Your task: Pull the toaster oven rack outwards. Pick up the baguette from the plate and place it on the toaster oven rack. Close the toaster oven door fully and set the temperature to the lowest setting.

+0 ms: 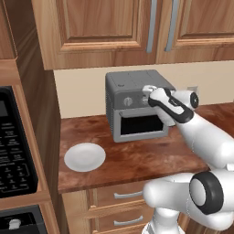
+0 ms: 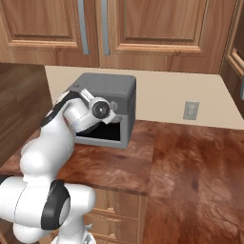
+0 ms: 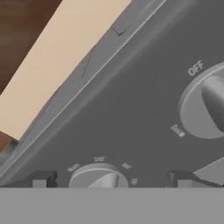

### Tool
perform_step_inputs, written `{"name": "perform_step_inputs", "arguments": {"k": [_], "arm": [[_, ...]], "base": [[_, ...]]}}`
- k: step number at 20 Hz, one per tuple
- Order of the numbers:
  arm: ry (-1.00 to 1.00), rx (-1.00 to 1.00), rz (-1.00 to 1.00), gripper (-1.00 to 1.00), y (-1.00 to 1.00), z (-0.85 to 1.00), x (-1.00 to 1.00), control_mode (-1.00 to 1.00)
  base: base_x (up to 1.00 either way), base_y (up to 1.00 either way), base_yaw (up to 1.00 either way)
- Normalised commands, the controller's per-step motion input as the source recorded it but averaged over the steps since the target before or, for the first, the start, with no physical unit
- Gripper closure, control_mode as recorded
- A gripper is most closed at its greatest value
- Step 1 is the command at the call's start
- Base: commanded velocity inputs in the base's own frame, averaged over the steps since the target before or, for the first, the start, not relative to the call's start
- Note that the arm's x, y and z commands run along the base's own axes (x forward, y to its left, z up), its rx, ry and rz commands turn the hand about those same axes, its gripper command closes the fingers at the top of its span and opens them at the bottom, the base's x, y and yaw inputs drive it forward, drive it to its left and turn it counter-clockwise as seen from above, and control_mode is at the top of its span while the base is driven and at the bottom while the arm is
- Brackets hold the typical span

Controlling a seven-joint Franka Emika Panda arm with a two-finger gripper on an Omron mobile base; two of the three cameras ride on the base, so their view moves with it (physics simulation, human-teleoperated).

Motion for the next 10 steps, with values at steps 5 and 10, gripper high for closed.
{"name": "perform_step_inputs", "arguments": {"k": [5, 10], "arm": [[0.04, 0.01, 0.00, -1.00, 0.08, -0.08, 0.00, -1.00], [0.05, 0.00, 0.00, -1.00, 0.38, -0.08, 0.00, -1.00]], "base": [[0.00, 0.00, 0.00], [0.00, 0.00, 0.00]]}}
